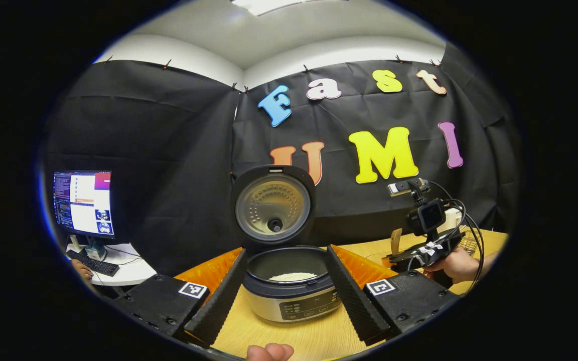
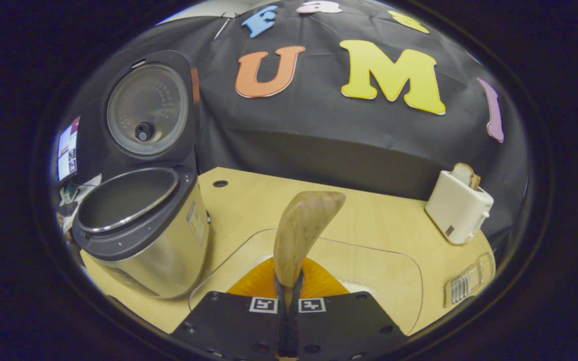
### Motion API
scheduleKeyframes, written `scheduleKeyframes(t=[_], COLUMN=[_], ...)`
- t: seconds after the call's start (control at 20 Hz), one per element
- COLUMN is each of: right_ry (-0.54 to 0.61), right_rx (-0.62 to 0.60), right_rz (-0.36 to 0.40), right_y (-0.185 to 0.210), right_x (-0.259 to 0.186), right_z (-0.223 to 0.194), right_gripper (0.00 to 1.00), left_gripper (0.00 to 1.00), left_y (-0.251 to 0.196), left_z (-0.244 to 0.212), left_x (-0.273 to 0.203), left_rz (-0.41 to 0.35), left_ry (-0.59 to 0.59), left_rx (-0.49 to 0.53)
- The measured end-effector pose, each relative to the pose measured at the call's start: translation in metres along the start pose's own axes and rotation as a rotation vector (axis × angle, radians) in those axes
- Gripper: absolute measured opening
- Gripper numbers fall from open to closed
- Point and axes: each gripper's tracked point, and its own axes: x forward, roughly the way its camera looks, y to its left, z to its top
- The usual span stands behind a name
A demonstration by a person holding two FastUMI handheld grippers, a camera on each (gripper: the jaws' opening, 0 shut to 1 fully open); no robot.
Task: Close the left gripper, press the button to open the rice cooker; take a wooden spoon from the chopstick holder with the right hand, scoop a spoonful of rice and pour it into the rice cooker, then put the wooden spoon back into the chopstick holder.
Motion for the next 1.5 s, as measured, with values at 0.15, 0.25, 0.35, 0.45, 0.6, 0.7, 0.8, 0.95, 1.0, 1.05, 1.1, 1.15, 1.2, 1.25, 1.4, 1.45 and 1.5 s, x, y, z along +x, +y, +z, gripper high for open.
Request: scheduleKeyframes(t=[0.15, 0.25, 0.35, 0.45, 0.6, 0.7, 0.8, 0.95, 1.0, 1.05, 1.1, 1.15, 1.2, 1.25, 1.4, 1.45, 1.5], right_ry=[0.010, 0.024, 0.032, 0.035, 0.044, 0.047, 0.048, 0.058, 0.058, 0.055, 0.052, 0.048, 0.039, 0.026, -0.026, -0.036, -0.046], right_rx=[0.036, 0.114, 0.191, 0.260, 0.355, 0.405, 0.474, 0.583, 0.620, 0.662, 0.698, 0.727, 0.753, 0.774, 0.848, 0.867, 0.880], right_rz=[0.029, 0.075, 0.115, 0.147, 0.213, 0.235, 0.259, 0.290, 0.299, 0.312, 0.321, 0.327, 0.329, 0.329, 0.339, 0.345, 0.345], right_y=[0.004, 0.010, 0.013, 0.016, 0.021, 0.019, 0.015, 0.006, 0.001, -0.003, -0.008, -0.014, -0.020, -0.026, -0.048, -0.055, -0.062], right_x=[0.001, 0.002, 0.003, 0.004, 0.005, 0.005, 0.006, 0.006, 0.006, 0.004, 0.003, 0.002, 0.000, -0.003, -0.014, -0.018, -0.021], right_z=[0.001, 0.002, 0.006, 0.011, 0.015, 0.017, 0.017, 0.017, 0.018, 0.018, 0.019, 0.020, 0.022, 0.024, 0.035, 0.037, 0.041], right_gripper=[0.00, 0.00, 0.00, 0.00, 0.00, 0.00, 0.00, 0.00, 0.00, 0.00, 0.00, 0.00, 0.02, 0.00, 0.00, 0.00, 0.00], left_gripper=[0.99, 0.99, 0.99, 0.99, 0.99, 0.99, 0.99, 0.99, 0.99, 0.99, 0.99, 0.99, 0.99, 0.99, 0.99, 0.99, 0.99], left_y=[0.004, 0.007, 0.007, 0.006, 0.008, 0.008, 0.006, 0.004, 0.004, 0.004, 0.004, 0.005, 0.005, 0.004, 0.002, 0.001, -0.001], left_z=[0.000, -0.001, -0.001, 0.001, 0.002, 0.002, 0.001, 0.002, 0.001, 0.001, 0.003, 0.003, 0.003, 0.003, 0.001, 0.000, -0.001], left_x=[-0.001, -0.001, 0.000, -0.002, -0.002, -0.002, -0.001, -0.001, -0.001, -0.001, -0.001, -0.002, -0.001, -0.001, 0.000, 0.000, 0.002], left_rz=[0.012, 0.022, 0.022, 0.021, 0.034, 0.043, 0.039, 0.036, 0.034, 0.034, 0.034, 0.035, 0.036, 0.036, 0.031, 0.028, 0.024], left_ry=[0.000, 0.002, 0.003, -0.001, -0.004, -0.004, -0.002, -0.001, 0.000, -0.002, -0.003, -0.004, -0.006, -0.006, 0.000, 0.002, 0.005], left_rx=[0.010, 0.023, 0.020, 0.020, 0.035, 0.043, 0.044, 0.047, 0.047, 0.046, 0.045, 0.042, 0.039, 0.035, 0.022, 0.018, 0.017])
